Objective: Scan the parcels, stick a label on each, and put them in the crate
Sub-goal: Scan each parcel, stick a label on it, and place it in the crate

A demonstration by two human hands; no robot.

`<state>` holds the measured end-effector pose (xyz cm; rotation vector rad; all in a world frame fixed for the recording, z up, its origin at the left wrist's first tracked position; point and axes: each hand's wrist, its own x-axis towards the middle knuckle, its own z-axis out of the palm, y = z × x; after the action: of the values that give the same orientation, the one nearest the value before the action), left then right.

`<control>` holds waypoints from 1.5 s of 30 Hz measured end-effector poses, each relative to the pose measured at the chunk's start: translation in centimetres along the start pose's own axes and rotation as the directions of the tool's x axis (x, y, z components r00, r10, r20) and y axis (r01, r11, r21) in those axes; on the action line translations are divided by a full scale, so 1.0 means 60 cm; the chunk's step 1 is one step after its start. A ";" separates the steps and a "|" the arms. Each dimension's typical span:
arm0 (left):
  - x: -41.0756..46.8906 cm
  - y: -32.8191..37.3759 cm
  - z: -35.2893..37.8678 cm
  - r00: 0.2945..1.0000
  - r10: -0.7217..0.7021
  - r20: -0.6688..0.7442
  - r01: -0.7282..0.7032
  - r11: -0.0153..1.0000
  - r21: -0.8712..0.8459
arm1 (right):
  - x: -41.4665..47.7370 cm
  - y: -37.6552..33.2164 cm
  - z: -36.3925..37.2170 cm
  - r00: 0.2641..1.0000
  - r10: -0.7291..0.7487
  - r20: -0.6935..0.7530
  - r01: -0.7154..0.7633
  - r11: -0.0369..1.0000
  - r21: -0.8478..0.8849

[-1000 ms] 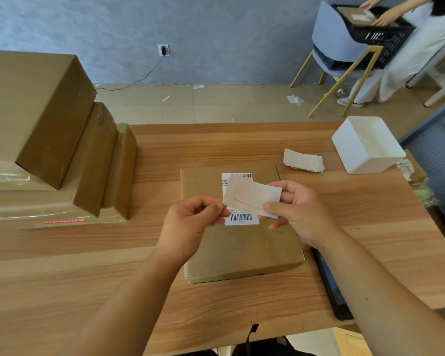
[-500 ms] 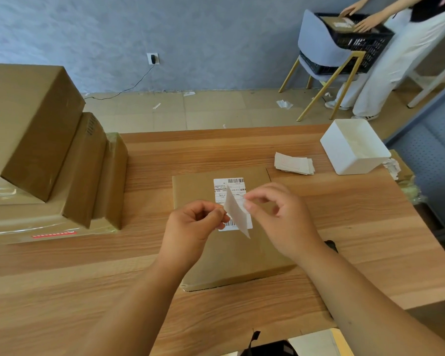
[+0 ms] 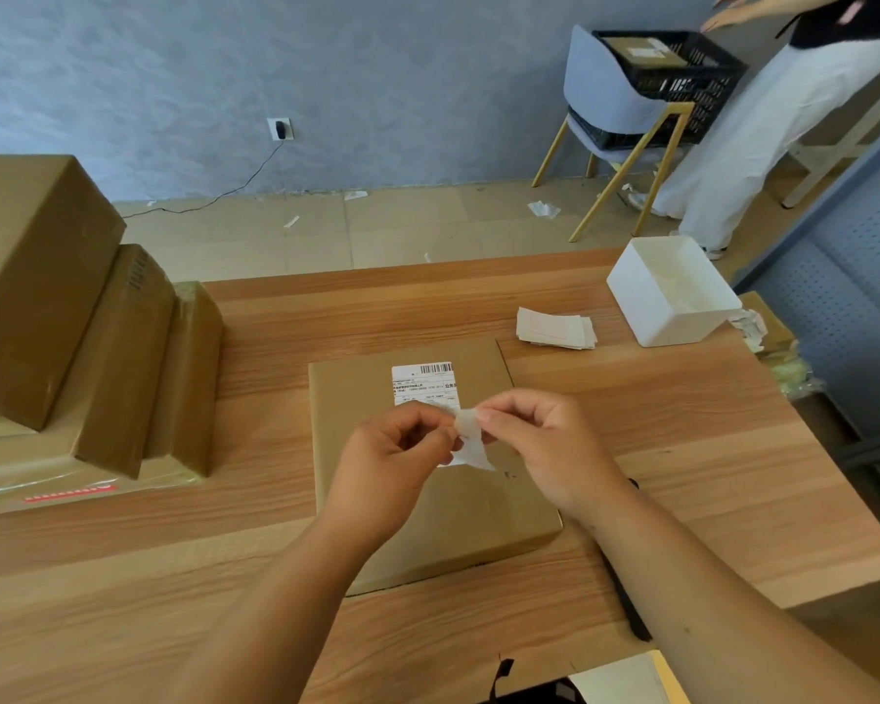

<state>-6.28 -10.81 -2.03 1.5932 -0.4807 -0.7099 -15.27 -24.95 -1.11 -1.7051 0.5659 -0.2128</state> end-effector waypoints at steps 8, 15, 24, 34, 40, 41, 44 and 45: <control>0.033 -0.004 0.040 0.971 -0.209 -0.112 0.191 0.969 -0.155 | 0.012 0.036 -0.064 0.878 0.321 -0.355 -0.215 0.927 0.307; 0.087 -0.023 0.073 0.907 -0.267 -0.325 0.224 0.961 -0.164 | 0.027 0.085 -0.163 0.649 0.527 -0.548 -0.286 0.837 0.466; 0.163 -0.017 0.186 0.937 -0.118 -0.328 0.240 0.902 0.360 | 0.038 0.126 -0.346 0.826 0.168 -0.537 -0.282 0.949 -0.137; 0.336 0.042 0.411 0.989 0.103 -0.106 -0.051 0.912 0.408 | 0.084 0.174 -0.548 0.920 0.321 -0.225 -0.391 0.785 -0.481; 0.440 0.049 0.540 0.928 0.372 0.037 -0.316 0.728 0.609 | 0.100 0.187 -0.630 0.915 0.275 -0.296 -0.385 0.815 -0.432; 0.454 0.043 0.555 0.918 0.388 0.083 -0.339 0.657 0.674 | 0.101 0.188 -0.639 0.914 0.271 -0.301 -0.383 0.822 -0.422; 0.488 0.022 0.584 0.919 0.291 0.266 -0.365 0.374 0.853 | 0.103 0.195 -0.658 0.909 0.276 -0.312 -0.385 0.842 -0.377; 0.496 0.016 0.590 0.918 0.221 0.328 -0.379 0.253 0.890 | 0.102 0.198 -0.663 0.907 0.280 -0.314 -0.387 0.846 -0.366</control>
<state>-8.95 -56.60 -7.74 2.4532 -1.5046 -0.1495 -30.50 -63.88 -4.84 -1.9701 1.1588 -0.0498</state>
